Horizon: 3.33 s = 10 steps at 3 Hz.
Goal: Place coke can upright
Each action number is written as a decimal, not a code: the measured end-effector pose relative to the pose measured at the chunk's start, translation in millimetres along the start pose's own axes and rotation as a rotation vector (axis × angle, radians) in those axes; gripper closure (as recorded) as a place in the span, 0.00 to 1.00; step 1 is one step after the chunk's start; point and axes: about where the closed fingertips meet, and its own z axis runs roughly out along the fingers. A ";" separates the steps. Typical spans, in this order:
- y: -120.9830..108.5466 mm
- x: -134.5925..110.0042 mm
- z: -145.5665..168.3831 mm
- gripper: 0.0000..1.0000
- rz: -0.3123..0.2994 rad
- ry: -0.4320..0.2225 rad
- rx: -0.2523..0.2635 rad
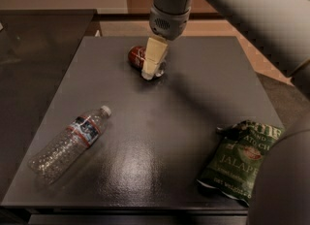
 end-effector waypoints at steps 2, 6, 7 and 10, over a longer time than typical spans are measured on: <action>-6.7 -20.2 20.4 0.00 0.139 0.031 0.015; -21.3 -62.8 42.2 0.00 0.162 0.077 0.012; -23.1 -71.2 56.1 0.00 0.166 0.105 0.012; -26.5 -74.3 80.0 0.42 0.162 0.141 -0.011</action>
Offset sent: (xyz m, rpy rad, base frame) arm 0.0203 0.0195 -0.0225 -0.0237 0.0489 -0.1973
